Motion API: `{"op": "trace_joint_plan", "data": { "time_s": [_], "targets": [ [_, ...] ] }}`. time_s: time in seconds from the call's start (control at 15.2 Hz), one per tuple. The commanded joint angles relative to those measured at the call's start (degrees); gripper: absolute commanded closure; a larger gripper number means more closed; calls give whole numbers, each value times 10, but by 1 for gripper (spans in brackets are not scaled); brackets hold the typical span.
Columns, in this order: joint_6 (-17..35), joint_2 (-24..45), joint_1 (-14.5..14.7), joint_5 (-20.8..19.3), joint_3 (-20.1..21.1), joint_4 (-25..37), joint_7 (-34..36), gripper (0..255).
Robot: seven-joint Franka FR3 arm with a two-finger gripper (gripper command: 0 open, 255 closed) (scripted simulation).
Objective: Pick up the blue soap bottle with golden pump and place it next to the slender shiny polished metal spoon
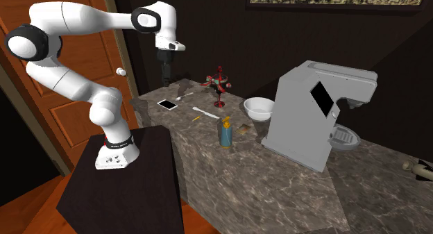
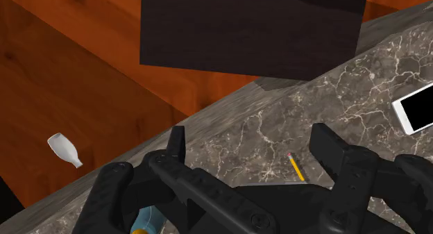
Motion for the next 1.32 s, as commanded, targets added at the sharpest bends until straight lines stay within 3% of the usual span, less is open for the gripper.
{"op": "trace_joint_plan", "data": {
  "time_s": [0.0, 0.59, 1.25],
  "targets": [
    [0, 0, 0, 0, 0, 0, 0, 0],
    [145, 155, -30, -22, -42, 39, -14, 0],
    [258, 349, -55, -17, -83, 151, -36, 0]
  ]
}}
